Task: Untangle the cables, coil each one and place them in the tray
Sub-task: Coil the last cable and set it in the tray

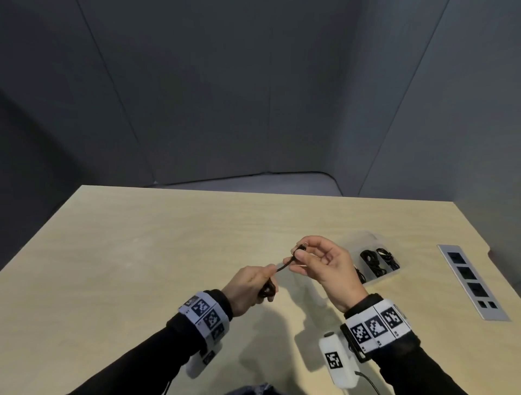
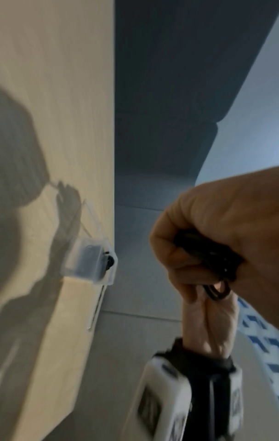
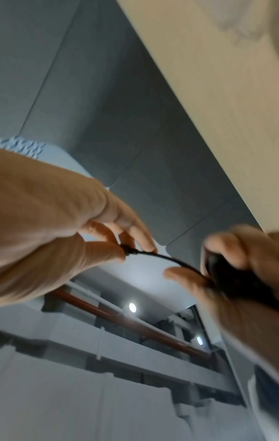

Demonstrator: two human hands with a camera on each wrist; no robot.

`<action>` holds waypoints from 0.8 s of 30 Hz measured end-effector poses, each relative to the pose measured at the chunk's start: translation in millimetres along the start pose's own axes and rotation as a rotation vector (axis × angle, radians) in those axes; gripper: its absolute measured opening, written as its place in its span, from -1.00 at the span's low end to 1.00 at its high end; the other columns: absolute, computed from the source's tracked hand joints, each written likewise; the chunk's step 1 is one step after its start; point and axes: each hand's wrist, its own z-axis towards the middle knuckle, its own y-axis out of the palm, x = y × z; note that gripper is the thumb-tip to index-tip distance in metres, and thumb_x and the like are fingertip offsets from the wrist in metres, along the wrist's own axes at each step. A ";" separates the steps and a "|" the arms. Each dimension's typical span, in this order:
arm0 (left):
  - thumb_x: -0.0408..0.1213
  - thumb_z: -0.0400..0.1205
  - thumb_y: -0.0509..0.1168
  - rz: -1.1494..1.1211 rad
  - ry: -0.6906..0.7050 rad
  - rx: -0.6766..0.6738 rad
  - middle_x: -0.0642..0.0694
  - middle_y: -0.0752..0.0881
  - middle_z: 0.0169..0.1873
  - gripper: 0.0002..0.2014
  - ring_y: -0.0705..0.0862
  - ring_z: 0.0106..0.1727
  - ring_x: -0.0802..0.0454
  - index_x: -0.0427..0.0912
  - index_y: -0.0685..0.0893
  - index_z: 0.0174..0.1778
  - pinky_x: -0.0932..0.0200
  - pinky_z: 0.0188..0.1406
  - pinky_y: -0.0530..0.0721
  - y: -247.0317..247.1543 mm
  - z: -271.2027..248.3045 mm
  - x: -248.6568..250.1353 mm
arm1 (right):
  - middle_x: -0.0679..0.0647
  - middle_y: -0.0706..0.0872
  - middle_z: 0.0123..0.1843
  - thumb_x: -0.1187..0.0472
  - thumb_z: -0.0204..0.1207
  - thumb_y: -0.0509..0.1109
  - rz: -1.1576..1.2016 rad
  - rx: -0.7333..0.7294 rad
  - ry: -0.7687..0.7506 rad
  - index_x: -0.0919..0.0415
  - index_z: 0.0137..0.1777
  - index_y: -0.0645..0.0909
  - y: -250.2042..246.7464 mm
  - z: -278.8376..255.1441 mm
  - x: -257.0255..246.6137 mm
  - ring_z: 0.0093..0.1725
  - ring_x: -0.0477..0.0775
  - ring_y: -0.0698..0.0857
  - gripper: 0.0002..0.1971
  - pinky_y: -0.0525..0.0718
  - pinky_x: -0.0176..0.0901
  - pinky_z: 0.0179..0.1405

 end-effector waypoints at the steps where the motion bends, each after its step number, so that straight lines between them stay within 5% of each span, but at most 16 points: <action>1: 0.17 0.56 0.01 -0.030 -0.005 -0.004 -0.04 0.61 -0.59 -0.45 0.38 -0.60 0.10 -0.20 0.64 -0.42 0.30 -0.59 0.32 -1.8 1.3 -0.6 | 0.17 0.73 -0.25 0.54 0.41 0.40 -0.006 0.011 -0.004 0.38 -0.05 0.62 1.9 -0.8 0.8 -0.20 0.23 0.81 -0.85 0.80 -0.09 -0.15; 7: 0.56 0.31 0.06 0.020 0.006 -0.136 -0.06 0.64 -0.36 -0.27 0.54 -0.37 0.06 -0.09 0.69 -0.26 0.22 -0.35 0.49 4.8 3.2 -4.2 | 0.16 0.70 -0.31 0.52 0.35 0.51 -0.279 -0.006 -0.041 0.28 -0.16 0.64 15.1 -0.7 14.6 -0.42 0.14 0.74 -0.82 0.77 -0.05 -0.25; 11: 0.03 0.35 0.48 0.073 -0.026 -0.239 0.02 0.59 -0.33 -0.54 0.56 -0.39 0.20 -0.11 0.54 0.04 0.23 -0.34 0.55 6.5 -1.8 9.8 | 0.21 0.76 -0.29 0.45 0.25 0.61 -0.373 0.023 -0.091 0.16 -0.30 0.64 17.3 6.2 17.7 -0.27 0.07 0.72 -0.77 0.75 -0.10 -0.22; 13: -0.22 0.41 0.56 0.196 -0.047 -0.302 0.02 0.64 -0.15 -0.26 0.62 -0.23 0.28 -0.12 0.28 0.42 0.31 -0.15 0.61 4.9 -2.7 9.4 | 0.07 0.76 -0.29 0.39 0.22 0.64 -0.463 0.005 -0.072 0.14 -0.29 0.67 13.5 9.0 16.4 -0.25 -0.07 0.70 -0.78 0.74 -0.14 -0.20; 15: -0.26 0.39 0.57 0.262 -0.049 -0.326 -0.04 0.65 0.10 0.13 0.65 0.00 0.29 -0.11 -0.18 0.62 0.34 0.03 0.62 4.2 -2.8 4.5 | -0.02 0.73 -0.26 0.34 0.25 0.64 -0.540 -0.033 -0.029 0.11 -0.16 0.69 11.5 8.4 16.4 -0.27 -0.11 0.69 -0.76 0.72 -0.16 -0.22; 17: -0.23 0.37 0.58 0.304 -0.075 -0.308 -0.08 0.51 0.40 0.36 0.56 0.33 0.19 0.01 -0.62 0.49 0.24 0.26 0.59 2.5 0.1 3.1 | -0.03 0.71 -0.06 0.30 0.32 0.59 -0.618 -0.060 -0.070 0.00 0.10 0.64 10.9 4.9 18.7 -0.24 -0.08 0.72 -0.62 0.71 -0.20 -0.26; 19: -0.22 0.37 0.58 0.326 -0.089 -0.263 -0.09 0.27 0.58 0.43 0.34 0.56 0.07 0.14 -0.79 0.28 0.14 0.43 0.49 1.7 -0.1 7.5 | -0.14 0.65 0.16 0.24 0.39 0.55 -0.752 -0.096 -0.215 -0.07 0.20 0.64 10.0 0.9 19.4 -0.08 -0.13 0.73 -0.60 0.67 -0.30 -0.21; 21: -0.28 0.36 0.59 0.311 -0.099 -0.215 -0.12 0.19 0.60 0.46 0.26 0.60 0.01 0.15 -0.86 0.18 0.11 0.45 0.47 -1.4 2.9 5.3 | -0.20 0.63 0.28 0.18 0.47 0.48 -0.807 -0.252 -0.273 0.03 0.19 0.71 9.0 -2.2 19.0 0.17 -0.24 0.66 -0.71 0.63 -0.35 0.07; 24: -0.30 0.28 0.60 0.282 -0.155 -0.177 -0.48 0.32 0.50 0.50 0.46 0.47 -0.24 0.31 -0.90 0.01 0.06 0.26 0.61 -7.1 6.6 -1.8 | -0.26 0.52 0.44 0.08 0.44 0.49 -0.815 -0.491 -0.124 -0.03 0.42 0.54 5.8 -8.9 19.9 0.40 -0.33 0.48 -0.48 0.52 -0.38 0.30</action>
